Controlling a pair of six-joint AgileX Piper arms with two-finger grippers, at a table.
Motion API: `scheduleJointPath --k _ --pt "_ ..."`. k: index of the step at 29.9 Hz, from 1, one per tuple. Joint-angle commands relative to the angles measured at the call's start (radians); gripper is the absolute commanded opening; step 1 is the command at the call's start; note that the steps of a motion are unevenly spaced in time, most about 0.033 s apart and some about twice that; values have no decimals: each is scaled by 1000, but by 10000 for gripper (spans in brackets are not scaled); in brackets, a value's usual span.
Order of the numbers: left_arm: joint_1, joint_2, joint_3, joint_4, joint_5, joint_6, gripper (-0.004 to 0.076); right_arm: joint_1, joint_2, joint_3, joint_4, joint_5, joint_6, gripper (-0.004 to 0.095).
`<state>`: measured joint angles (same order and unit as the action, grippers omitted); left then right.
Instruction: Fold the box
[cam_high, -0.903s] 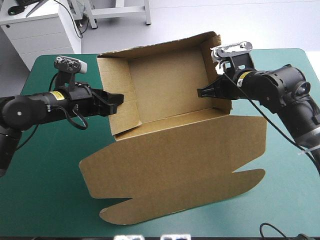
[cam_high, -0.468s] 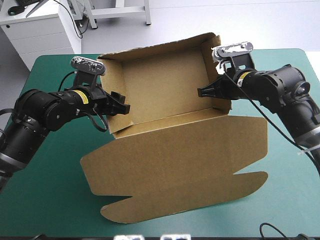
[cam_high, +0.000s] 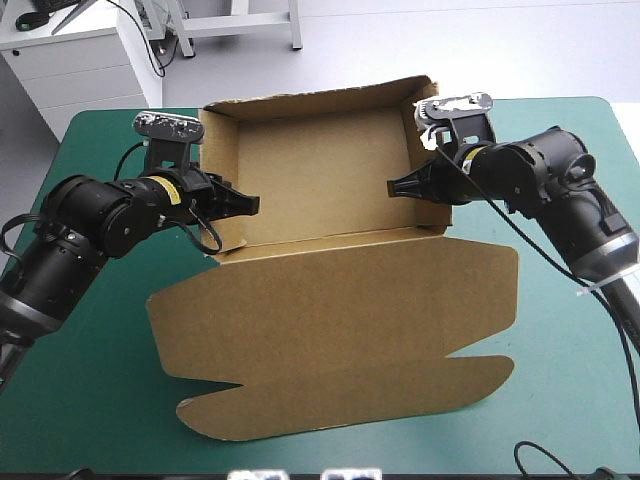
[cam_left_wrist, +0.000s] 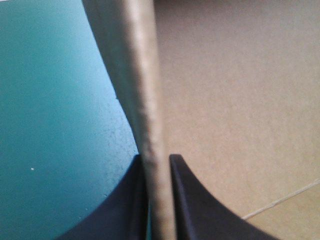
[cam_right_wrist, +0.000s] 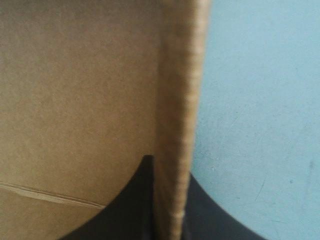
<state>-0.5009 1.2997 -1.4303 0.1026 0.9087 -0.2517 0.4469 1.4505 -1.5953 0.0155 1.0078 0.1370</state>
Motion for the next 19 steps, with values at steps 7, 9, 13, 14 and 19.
scheduleJointPath --k 7,9,13,14,19 --pt "-6 104 -34 -24 0 119 -4 0 76 -35 -15 3 -51 -15" --pt "-6 152 -34 -22 26 141 -4 0 102 -35 -15 18 -56 -18" --pt "-6 235 -34 -17 35 171 -4 0 160 -35 -36 48 -56 -18" --pt "-6 254 -34 -17 33 176 -4 0 178 -35 -36 55 -56 -18" --pt "-4 338 -34 5 44 194 -3 -2 271 -35 -32 78 -56 -19"
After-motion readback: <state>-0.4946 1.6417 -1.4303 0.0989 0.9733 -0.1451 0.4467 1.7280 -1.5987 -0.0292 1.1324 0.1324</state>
